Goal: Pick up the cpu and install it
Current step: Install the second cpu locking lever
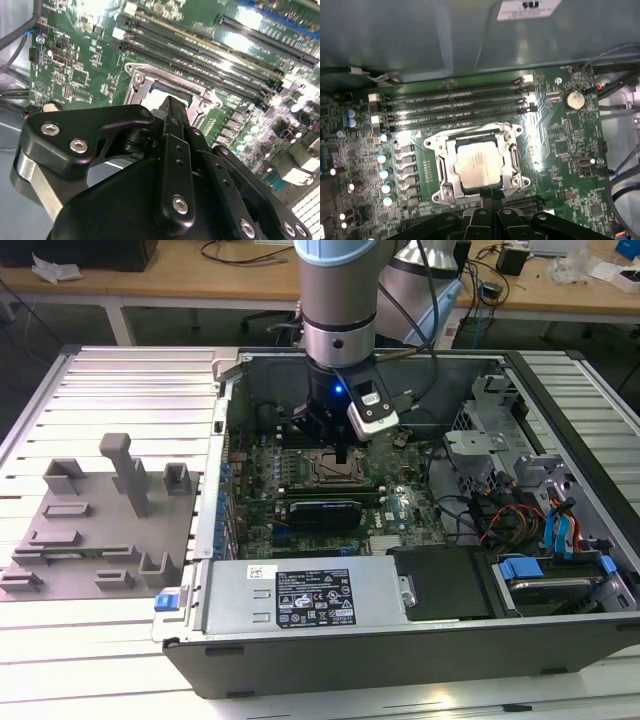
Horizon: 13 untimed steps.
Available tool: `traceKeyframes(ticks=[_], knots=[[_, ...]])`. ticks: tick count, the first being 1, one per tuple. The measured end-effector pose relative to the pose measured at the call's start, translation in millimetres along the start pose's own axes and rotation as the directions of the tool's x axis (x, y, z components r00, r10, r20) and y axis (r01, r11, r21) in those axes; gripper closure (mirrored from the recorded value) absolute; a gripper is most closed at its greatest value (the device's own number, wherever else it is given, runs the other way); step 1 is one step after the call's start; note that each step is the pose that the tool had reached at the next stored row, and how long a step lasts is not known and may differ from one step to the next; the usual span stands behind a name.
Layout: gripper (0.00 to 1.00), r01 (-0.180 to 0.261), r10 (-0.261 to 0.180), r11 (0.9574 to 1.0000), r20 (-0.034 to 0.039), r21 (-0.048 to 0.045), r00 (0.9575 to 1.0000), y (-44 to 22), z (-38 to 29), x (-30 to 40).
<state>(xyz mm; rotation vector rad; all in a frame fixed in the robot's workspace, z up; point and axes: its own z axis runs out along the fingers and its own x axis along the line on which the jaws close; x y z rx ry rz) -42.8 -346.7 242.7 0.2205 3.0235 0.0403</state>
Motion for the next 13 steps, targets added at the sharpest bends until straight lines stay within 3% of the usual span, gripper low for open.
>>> traceKeyframes(ticks=[7, 9, 13], knots=[[0.89, 0.005, -0.005, 1.0, -0.0002, -0.0009, 1.0, -15.0, -0.2, -2.2], [0.89, 0.015, -0.015, 0.9999, -0.0004, -0.0018, 0.9999, -16.6, 0.0, -2.5], [0.89, 0.079, -0.079, 0.9968, -0.0025, -0.0088, 0.9969, -18.4, 2.1, -2.4]])
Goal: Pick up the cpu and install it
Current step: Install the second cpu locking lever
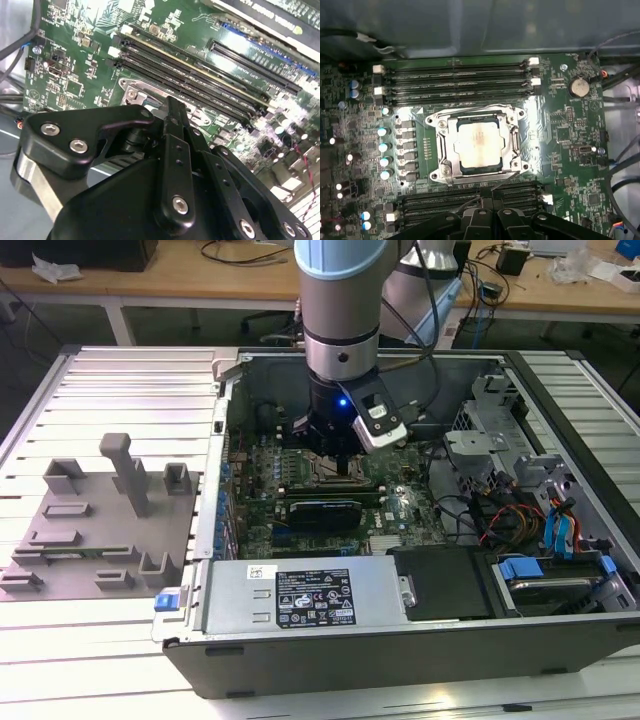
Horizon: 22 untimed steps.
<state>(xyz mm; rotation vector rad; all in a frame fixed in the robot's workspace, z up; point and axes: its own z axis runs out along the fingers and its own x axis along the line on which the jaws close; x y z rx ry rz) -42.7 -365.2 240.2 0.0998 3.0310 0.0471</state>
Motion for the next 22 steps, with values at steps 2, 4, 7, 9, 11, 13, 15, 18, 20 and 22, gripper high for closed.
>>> traceKeyframes(ticks=[2, 4, 7, 9, 11, 13, 15, 18, 20, 22], knots=[[0.89, 0.011, -0.011, 0.9999, -0.0004, -0.0013, 0.9999, -0.6, 0.9, 0.5], [0.89, 0.014, -0.014, 0.9999, -0.0007, -0.0013, 0.9999, -1.2, 1.9, 2.9], [0.89, 0.014, -0.014, 0.9999, -0.0007, -0.0016, 0.9999, -1.4, 3.4, 6.2], [0.89, 0.014, -0.014, 0.9999, -0.0009, -0.0014, 0.9999, -1.5, 4.2, 6.9], [0.89, 0.014, -0.014, 0.9999, -0.001, -0.0014, 0.9999, -1.5, 4.2, 6.9], [0.89, 0.014, -0.014, 0.9999, -0.0009, -0.0015, 0.9999, -1.5, 4.3, 7.0], [0.89, 0.014, -0.014, 0.9999, -0.0008, -0.0017, 0.9999, -1.6, 4.9, 8.6], [0.89, 0.014, -0.014, 0.9999, -0.0008, -0.0016, 0.9999, -1.8, 6.4, 11.1], [0.89, 0.014, -0.014, 0.9999, -0.0009, -0.0016, 0.9999, -1.9, 7.5, 12.1], [0.89, 0.014, -0.014, 0.9999, -0.001, -0.0014, 0.9999, -2.1, 8.6, 13.6]])
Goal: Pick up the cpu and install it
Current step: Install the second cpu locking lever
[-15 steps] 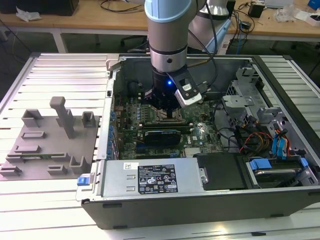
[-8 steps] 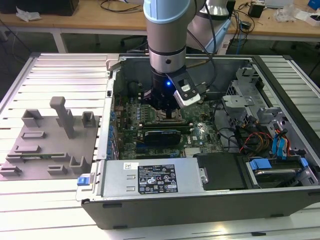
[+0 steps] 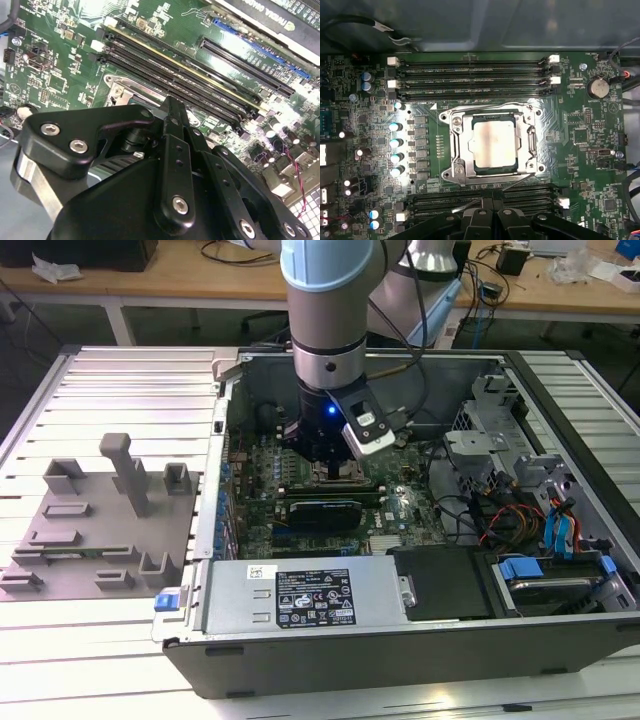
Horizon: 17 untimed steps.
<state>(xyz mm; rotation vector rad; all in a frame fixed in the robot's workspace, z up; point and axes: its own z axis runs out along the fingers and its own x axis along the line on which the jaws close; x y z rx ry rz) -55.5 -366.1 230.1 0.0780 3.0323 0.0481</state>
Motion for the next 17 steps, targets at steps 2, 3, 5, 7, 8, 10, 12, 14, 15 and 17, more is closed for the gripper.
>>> traceKeyframes(ticks=[2, 3, 5, 7, 8, 10, 12, 14, 15, 17], knots=[[0.89, 0.0, 0.0, 1.0, 0.0, -0.0001, 1.0, 0.0, 0.6, 0.7], [0.89, 0.0, 0.0, 1.0, 0.0, 0.0, 1.0, -0.1, 0.9, 1.1], [0.89, 0.0, 0.0, 1.0, 0.0001, -0.0001, 1.0, -0.1, 1.2, 1.6], [0.89, 0.0, 0.0, 1.0, 0.0001, -0.0001, 1.0, -0.2, 1.9, 3.0], [0.89, 0.0, 0.0, 1.0, 0.0001, -0.0001, 1.0, -0.2, 2.3, 4.0], [0.89, 0.0, 0.0, 1.0, 0.0001, -0.0002, 1.0, -0.3, 2.8, 4.7], [0.89, 0.0, 0.0, 1.0, 0.0001, -0.0001, 1.0, -0.3, 3.3, 5.3], [0.89, 0.0, 0.0, 1.0, 0.0, 0.0, 1.0, -0.4, 4.0, 6.7], [0.89, 0.0, 0.0, 1.0, 0.0001, -0.0001, 1.0, -0.5, 4.4, 7.7], [0.89, 0.0, 0.0, 1.0, 0.0002, -0.0003, 1.0, -0.6, 4.9, 10.5]])
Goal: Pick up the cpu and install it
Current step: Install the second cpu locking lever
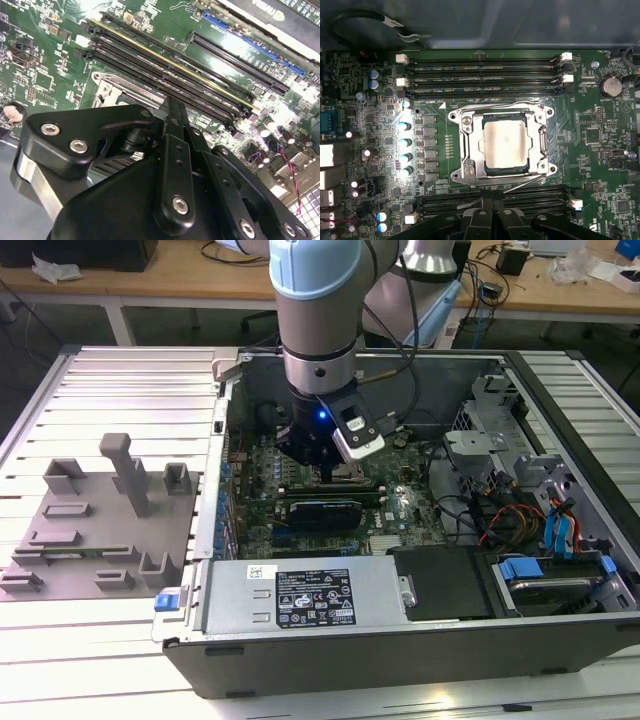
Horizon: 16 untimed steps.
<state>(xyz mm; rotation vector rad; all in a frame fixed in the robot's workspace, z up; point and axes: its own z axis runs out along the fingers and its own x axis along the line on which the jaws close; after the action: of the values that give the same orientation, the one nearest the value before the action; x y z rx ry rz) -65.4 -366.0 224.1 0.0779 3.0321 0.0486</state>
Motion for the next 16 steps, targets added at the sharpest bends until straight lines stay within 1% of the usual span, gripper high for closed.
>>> traceKeyframes(ticks=[2, 10, 13, 16], knots=[[0.89, 0.0, 0.0, 1.0, -0.0001, 0.0002, 1.0, -0.2, 0.2, 3.6], [0.89, 0.001, -0.001, 1.0, -0.0002, 0.0001, 1.0, -0.8, 0.9, 11.7], [0.89, 0.038, -0.038, 0.9993, -0.0014, -0.0039, 0.9993, -0.8, 2.3, 11.9], [0.89, 0.074, -0.074, 0.9972, -0.0025, -0.0079, 0.9973, -0.8, 3.1, 11.9]])
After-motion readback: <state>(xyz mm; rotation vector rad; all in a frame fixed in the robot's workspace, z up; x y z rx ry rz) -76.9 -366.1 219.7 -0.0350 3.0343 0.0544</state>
